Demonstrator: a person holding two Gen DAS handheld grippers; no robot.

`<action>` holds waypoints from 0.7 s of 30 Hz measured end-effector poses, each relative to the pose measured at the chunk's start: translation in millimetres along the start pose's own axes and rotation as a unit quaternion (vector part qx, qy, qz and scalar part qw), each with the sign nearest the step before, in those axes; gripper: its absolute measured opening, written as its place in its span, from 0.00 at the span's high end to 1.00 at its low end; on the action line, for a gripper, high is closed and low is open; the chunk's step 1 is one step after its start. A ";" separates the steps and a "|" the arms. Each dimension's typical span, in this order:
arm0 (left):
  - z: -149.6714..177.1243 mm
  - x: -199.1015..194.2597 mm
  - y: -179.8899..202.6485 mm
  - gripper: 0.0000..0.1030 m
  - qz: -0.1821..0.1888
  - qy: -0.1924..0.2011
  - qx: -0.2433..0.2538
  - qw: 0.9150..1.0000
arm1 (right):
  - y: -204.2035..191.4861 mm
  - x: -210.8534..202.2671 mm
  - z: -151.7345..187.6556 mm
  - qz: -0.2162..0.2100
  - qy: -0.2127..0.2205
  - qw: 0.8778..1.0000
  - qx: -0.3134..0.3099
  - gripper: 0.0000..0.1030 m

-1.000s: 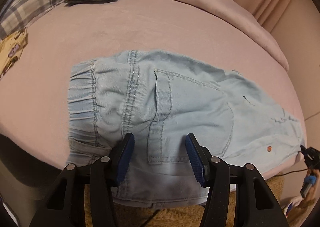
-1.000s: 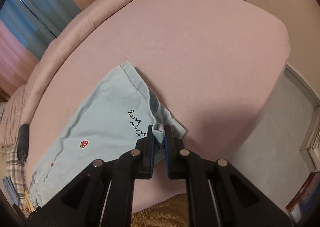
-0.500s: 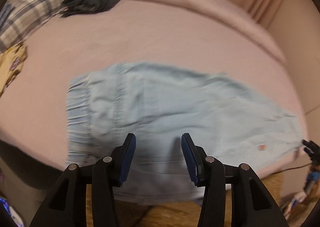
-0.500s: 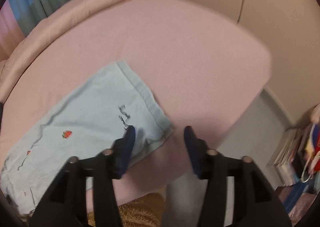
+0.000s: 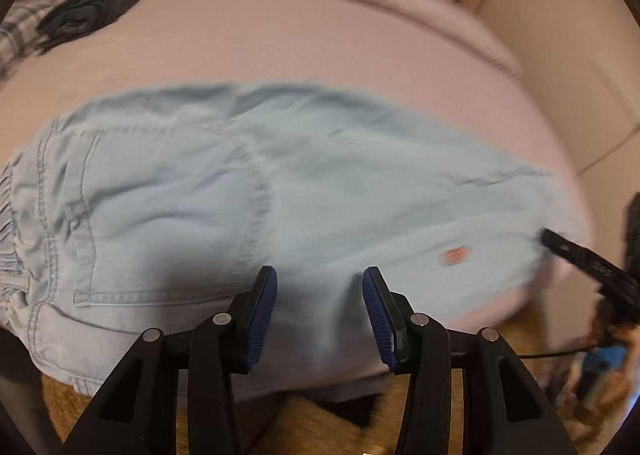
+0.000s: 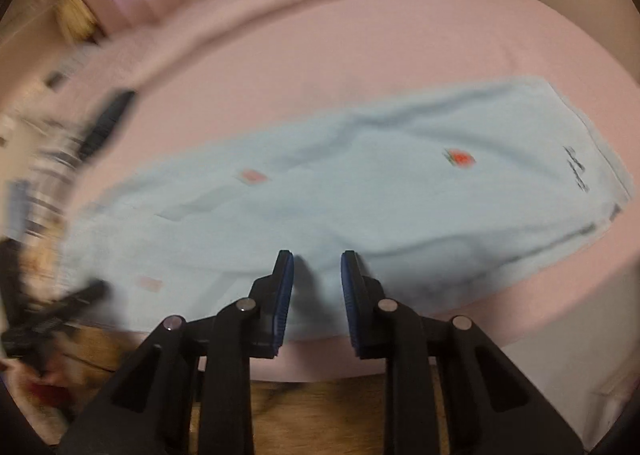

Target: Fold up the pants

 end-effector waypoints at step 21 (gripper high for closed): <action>22.2 -20.5 32.2 0.71 0.101 -0.032 0.028 0.994 | 109.4 -67.3 35.0 0.049 0.092 0.980 0.168 0.54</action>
Point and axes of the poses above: each gripper's, at about its wrist camera, not at the fingertips, and x roughly the way its jaws point, y to its right, z to its underside, the point moved 4 cm from there along x, roughly the way its jaws point, and after that the axes turned 12 degrees about -x, right-handed, at the moved point
